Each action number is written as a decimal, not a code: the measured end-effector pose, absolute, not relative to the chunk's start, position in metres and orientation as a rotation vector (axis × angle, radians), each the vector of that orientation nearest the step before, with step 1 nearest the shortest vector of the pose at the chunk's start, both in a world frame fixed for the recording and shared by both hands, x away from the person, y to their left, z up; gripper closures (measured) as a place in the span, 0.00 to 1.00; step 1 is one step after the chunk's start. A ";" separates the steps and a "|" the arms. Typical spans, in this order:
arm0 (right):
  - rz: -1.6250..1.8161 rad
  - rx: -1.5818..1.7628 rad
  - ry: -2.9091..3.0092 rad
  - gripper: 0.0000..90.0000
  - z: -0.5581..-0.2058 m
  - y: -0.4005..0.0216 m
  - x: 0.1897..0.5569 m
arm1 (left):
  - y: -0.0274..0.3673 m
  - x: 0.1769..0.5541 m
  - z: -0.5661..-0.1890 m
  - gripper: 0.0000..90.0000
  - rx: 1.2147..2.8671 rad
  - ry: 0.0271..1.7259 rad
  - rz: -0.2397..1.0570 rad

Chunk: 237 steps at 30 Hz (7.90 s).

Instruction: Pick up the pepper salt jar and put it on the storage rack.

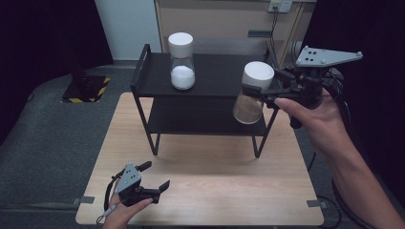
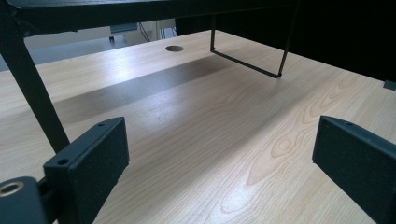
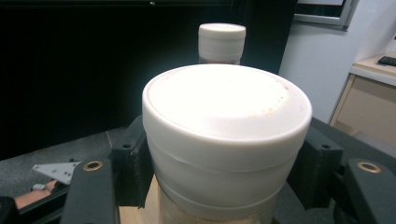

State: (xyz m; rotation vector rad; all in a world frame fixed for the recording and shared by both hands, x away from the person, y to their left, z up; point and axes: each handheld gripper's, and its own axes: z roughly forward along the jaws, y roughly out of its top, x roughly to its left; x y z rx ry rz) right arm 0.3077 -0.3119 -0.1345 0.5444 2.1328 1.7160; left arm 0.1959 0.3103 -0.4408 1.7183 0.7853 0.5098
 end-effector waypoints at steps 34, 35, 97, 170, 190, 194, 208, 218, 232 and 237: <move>1.617 0.673 2.053 0.39 -0.122 -0.292 0.373 | 0.307 0.200 -0.444 0.03 1.745 0.781 0.493; 1.611 0.677 2.055 0.39 -0.122 -0.291 0.375 | 0.308 0.200 -0.444 0.03 1.746 0.780 0.493; 1.533 0.705 2.128 0.06 -0.121 -0.326 0.333 | 0.310 0.196 -0.443 0.03 1.710 0.817 0.509; 1.641 0.795 2.107 0.05 -0.344 -0.357 0.238 | 0.305 0.194 -0.453 0.03 1.721 0.819 0.503; 1.583 0.868 2.107 0.05 -0.381 -0.367 0.227 | 0.304 0.191 -0.451 0.03 1.720 0.810 0.515; 1.574 0.877 2.108 0.05 -0.390 -0.368 0.225 | 0.304 0.190 -0.451 0.03 1.716 0.813 0.516; 1.552 0.921 2.087 0.04 -0.412 -0.373 0.222 | 0.304 0.190 -0.453 0.03 1.721 0.817 0.517; 1.526 0.938 2.080 0.04 -0.422 -0.374 0.220 | 0.304 0.190 -0.453 0.03 1.719 0.821 0.523; 1.489 0.938 2.067 0.04 -0.435 -0.370 0.217 | 0.305 0.188 -0.454 0.03 1.715 0.830 0.535; 1.487 0.946 2.045 0.04 -0.438 -0.373 0.214 | 0.306 0.188 -0.455 0.03 1.713 0.835 0.539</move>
